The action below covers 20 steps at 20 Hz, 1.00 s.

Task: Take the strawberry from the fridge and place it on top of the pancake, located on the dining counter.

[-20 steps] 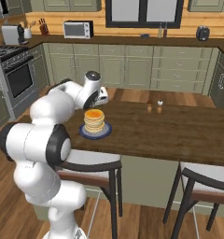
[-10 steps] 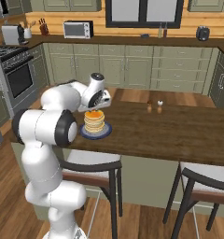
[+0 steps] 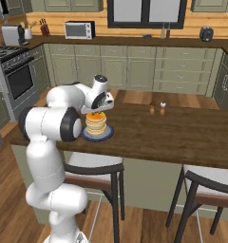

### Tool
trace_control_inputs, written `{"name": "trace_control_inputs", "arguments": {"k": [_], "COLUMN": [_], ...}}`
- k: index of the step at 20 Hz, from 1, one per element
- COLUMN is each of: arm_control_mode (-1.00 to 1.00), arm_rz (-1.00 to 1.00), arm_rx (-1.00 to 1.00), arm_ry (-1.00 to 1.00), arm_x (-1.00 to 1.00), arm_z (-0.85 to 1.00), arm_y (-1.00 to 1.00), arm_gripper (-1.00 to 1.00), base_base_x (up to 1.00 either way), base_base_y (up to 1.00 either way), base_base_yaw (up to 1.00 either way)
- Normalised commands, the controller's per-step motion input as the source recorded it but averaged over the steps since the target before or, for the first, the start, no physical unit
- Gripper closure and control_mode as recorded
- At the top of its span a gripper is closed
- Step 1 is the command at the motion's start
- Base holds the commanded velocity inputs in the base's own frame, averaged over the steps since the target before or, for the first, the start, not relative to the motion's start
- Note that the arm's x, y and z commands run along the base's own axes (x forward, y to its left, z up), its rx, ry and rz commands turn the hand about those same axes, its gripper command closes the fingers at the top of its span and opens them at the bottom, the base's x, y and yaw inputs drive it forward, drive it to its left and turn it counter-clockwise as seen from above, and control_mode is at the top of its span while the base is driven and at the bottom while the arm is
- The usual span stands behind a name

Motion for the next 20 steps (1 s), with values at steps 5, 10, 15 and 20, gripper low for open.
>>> {"name": "trace_control_inputs", "arguments": {"k": [5,10,15,20], "arm_control_mode": [-1.00,-1.00,-1.00,-1.00], "arm_rz": [0.00,0.00,0.00,0.00], "arm_rx": [0.00,0.00,0.00,0.00], "arm_ry": [-0.09,-0.01,0.00,0.00], "arm_x": [0.16,0.01,0.00,0.00], "arm_z": [-0.09,-0.32,-0.34,-0.07], "arm_y": [0.01,0.00,0.05,0.00], "arm_gripper": [1.00,1.00,1.00,1.00], "base_base_x": [0.00,0.00,0.00,0.00], "base_base_y": [0.00,0.00,0.00,0.00], "base_base_yaw": [0.00,0.00,0.00,0.00]}}
